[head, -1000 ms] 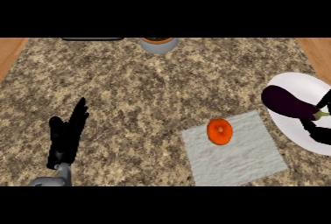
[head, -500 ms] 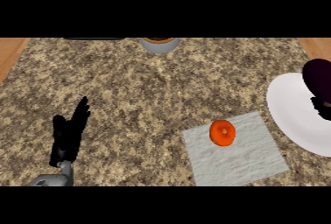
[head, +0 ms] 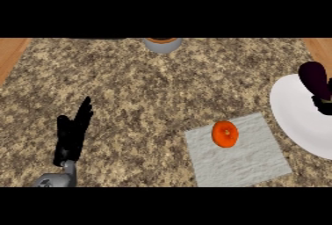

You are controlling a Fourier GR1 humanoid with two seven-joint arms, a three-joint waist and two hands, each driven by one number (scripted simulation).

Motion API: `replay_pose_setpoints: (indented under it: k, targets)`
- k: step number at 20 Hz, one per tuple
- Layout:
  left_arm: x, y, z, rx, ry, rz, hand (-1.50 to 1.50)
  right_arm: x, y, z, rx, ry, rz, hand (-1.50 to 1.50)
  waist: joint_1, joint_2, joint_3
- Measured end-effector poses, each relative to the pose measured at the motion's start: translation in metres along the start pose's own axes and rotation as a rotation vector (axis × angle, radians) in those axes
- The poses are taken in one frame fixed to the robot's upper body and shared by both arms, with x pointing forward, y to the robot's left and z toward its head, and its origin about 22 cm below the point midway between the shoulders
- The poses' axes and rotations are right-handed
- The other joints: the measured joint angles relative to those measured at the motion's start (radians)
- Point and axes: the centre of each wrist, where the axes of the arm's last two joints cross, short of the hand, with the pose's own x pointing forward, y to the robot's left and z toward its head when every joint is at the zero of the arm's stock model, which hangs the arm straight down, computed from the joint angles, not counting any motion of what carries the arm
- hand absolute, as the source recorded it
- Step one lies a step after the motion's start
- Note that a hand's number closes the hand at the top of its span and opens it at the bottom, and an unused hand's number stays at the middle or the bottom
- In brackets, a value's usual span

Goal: Pick the eggplant from the placemat and place it in the plate

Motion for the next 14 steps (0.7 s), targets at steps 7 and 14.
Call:
replay_pose_setpoints:
  k: [7,14]
  targets:
    - [0.003,0.000,0.002,-0.005,-0.006,0.005,0.00,-0.033,0.010,0.004,0.246,0.064,0.010,-1.50,0.006,0.001,0.001]
    - [0.005,-0.002,0.000,-0.005,-0.008,0.000,0.00,-0.049,0.001,0.005,0.277,-0.085,-0.138,-1.50,0.004,0.002,0.002]
